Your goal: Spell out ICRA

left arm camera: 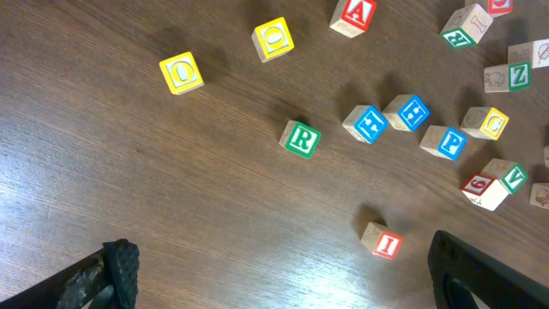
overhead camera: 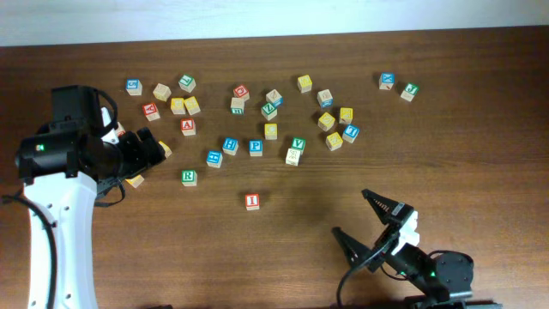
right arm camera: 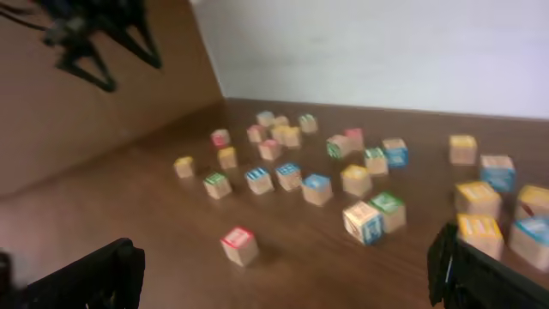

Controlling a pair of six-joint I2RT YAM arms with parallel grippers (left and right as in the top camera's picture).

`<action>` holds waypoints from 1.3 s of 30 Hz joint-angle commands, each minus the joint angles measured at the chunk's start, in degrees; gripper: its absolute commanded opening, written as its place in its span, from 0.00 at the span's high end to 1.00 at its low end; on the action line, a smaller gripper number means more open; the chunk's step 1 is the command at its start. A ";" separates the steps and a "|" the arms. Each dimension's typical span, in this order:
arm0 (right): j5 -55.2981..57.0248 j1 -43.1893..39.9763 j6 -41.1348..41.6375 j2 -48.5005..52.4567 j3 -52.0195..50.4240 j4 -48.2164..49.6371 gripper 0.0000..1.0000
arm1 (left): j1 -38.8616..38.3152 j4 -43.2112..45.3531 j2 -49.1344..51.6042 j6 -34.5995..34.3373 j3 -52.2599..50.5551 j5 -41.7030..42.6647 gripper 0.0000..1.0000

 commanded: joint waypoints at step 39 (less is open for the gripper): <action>-11.80 0.57 -16.63 76.46 69.77 -49.13 0.02 | 0.28 -0.11 -0.87 -0.74 0.55 0.61 0.01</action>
